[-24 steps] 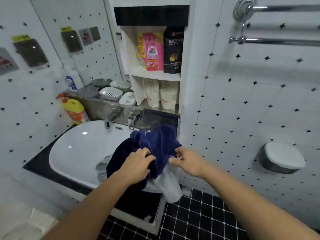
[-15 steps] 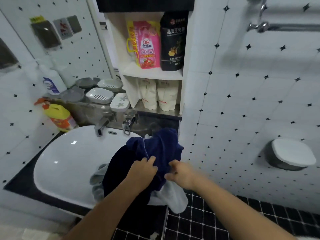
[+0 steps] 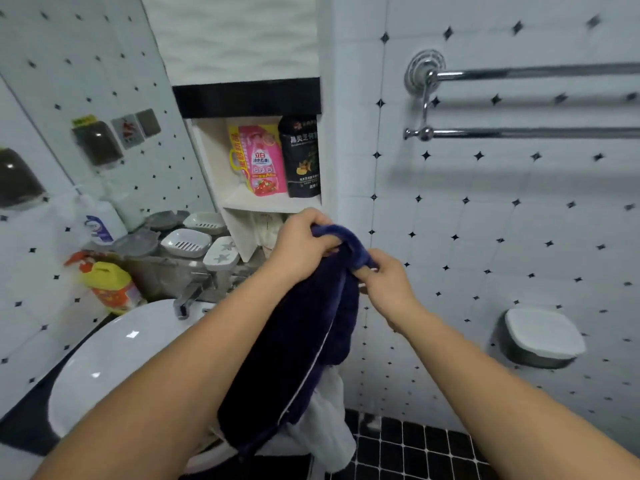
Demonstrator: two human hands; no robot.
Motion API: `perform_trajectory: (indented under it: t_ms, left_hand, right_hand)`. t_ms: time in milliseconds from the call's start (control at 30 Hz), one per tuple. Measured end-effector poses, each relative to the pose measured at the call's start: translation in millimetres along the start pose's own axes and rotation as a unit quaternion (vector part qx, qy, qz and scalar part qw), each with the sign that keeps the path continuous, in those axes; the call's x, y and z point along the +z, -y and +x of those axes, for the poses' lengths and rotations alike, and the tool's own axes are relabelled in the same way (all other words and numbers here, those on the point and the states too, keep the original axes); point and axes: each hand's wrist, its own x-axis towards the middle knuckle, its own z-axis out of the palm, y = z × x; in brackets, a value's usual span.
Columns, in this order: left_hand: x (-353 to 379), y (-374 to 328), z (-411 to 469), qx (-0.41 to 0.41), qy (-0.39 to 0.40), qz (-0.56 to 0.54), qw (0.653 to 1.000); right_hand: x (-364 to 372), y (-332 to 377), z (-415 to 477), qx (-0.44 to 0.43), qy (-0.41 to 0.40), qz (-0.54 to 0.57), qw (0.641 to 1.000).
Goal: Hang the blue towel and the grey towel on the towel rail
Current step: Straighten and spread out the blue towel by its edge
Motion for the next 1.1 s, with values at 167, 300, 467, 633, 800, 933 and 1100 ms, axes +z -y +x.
perform_trajectory:
  t_ms: [167, 300, 467, 633, 800, 933, 1100]
  left_hand:
    - [32, -96, 18, 0.122, -0.051, 0.063, 0.989]
    - [62, -159, 26, 0.168, -0.092, 0.07, 0.979]
    - [94, -211, 24, 0.213, -0.076, 0.06, 0.972]
    - [98, -216, 20, 0.239, -0.055, 0.068, 0.967]
    - [94, -206, 28, 0.216, -0.045, 0.109, 0.969]
    - [99, -207, 33, 0.198, -0.037, 0.111, 0.973]
    - [108, -206, 37, 0.195, -0.028, 0.126, 0.972]
  right_hand:
    - [-55, 59, -22, -0.054, -0.039, 0.122, 0.99]
    - [-68, 72, -46, -0.076, -0.026, 0.041, 0.996]
    - [-83, 87, -41, -0.071, -0.076, -0.042, 0.994]
    - [-135, 77, -18, -0.04, -0.156, -0.049, 0.986]
    - [-204, 70, -4, -0.007, -0.224, -0.013, 0.975]
    - [-243, 84, -5, -0.03, -0.263, -0.035, 0.964]
    - [-280, 106, -5, -0.067, -0.289, -0.034, 0.955]
